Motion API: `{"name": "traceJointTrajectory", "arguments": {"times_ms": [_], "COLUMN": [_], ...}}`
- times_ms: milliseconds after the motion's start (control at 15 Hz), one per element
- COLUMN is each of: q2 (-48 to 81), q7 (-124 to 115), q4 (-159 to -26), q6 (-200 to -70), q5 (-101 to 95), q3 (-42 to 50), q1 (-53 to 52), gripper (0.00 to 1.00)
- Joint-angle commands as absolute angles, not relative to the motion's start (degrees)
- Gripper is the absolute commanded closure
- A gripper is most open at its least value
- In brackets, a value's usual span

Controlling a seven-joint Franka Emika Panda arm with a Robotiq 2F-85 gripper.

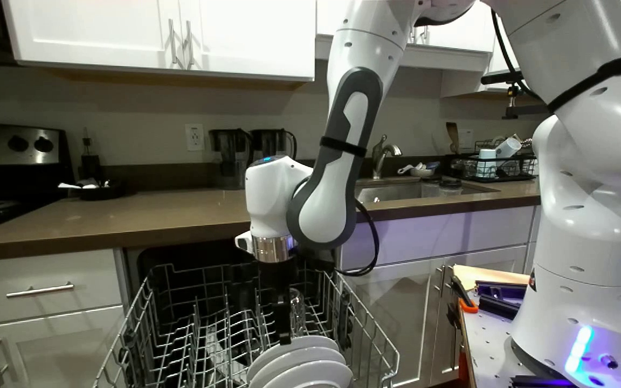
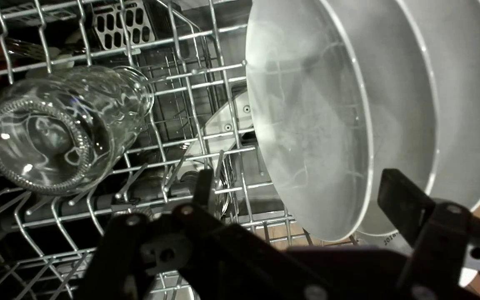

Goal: Remove a plate from the dishwasher and put it on the counter

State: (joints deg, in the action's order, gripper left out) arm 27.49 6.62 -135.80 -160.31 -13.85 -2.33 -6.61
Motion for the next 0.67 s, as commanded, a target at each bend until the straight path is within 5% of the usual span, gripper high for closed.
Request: {"name": "traceJointTrajectory", "arguments": {"times_ms": [0,267,333,467,600], "q2": [30.21,32.22,32.84,34.06,34.78], "q7": [7.38,7.14,7.28,7.97,8.31], "q4": [-134.67,-133.54,-133.31,-132.68,-132.18], "q6": [-161.23,-159.48,-159.56,-159.42,-159.04], "q5": [-15.16,-15.13,-15.14,-14.55,-14.00], "q3": [-1.28,-0.77,-0.76,-1.37,-2.08], "q1": [-7.38,-7.85,-7.84,-7.11,-6.62], "gripper": [0.00,0.00,0.16,0.26,0.47]}}
